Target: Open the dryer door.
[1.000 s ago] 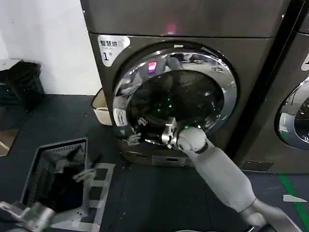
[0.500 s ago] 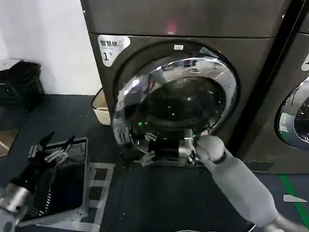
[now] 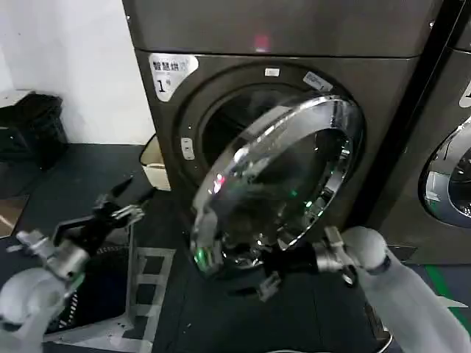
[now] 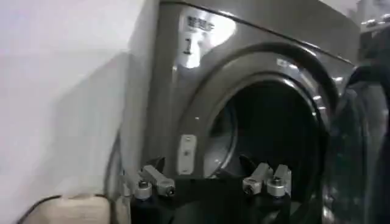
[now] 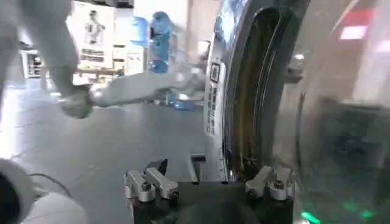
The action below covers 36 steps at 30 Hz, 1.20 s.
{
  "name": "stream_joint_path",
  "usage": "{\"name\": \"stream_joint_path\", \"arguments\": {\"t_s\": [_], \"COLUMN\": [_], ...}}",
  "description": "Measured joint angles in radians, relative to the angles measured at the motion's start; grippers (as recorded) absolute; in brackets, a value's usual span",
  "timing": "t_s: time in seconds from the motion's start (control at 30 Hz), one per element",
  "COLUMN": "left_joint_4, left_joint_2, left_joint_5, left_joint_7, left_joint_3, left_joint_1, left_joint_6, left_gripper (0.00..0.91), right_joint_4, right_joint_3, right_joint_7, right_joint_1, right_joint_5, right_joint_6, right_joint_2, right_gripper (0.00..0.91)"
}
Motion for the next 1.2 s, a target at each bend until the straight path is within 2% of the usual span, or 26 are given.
{"name": "stream_joint_path", "arguments": {"t_s": [0.1,0.3,0.5,0.73,0.87,1.1,1.2], "left_joint_4": [0.027,0.071,0.102,0.099,0.091,0.11,0.124], "left_joint_2": [-0.001,-0.046,-0.105,-0.149,-0.161,-0.196,-0.224], "left_joint_5": [0.009,0.042,0.075,0.088,0.089,0.123,0.131], "left_joint_7": [0.008,0.038,0.067,0.078,0.078,0.074,0.071], "left_joint_3": [0.102,0.282,0.418,0.546,0.607,0.718,0.763], "left_joint_1": [-0.069,-0.197,-0.295,-0.36,-0.389,-0.439,-0.46], "left_joint_6": [0.002,0.004,-0.004,-0.008,-0.013,-0.058,-0.076], "left_gripper": [0.907,0.907,0.907,0.907,0.907,0.907,0.907], "right_joint_4": [-0.041,-0.144,-0.248,-0.274,-0.262,-0.237,-0.224], "right_joint_3": [0.118,0.41,0.688,0.966,1.111,1.297,1.36], "right_joint_7": [-0.042,-0.062,0.025,0.27,0.483,0.934,1.025], "right_joint_1": [-0.064,-0.189,-0.261,-0.312,-0.342,-0.365,-0.381], "right_joint_5": [-0.01,0.02,0.0,-0.027,-0.034,-0.109,-0.125], "right_joint_6": [0.011,0.015,0.009,0.017,0.041,-0.035,-0.039], "right_joint_2": [-0.001,0.009,0.034,0.08,0.114,0.163,0.171], "right_gripper": [0.907,0.907,0.907,0.907,0.907,0.907,0.907]}}
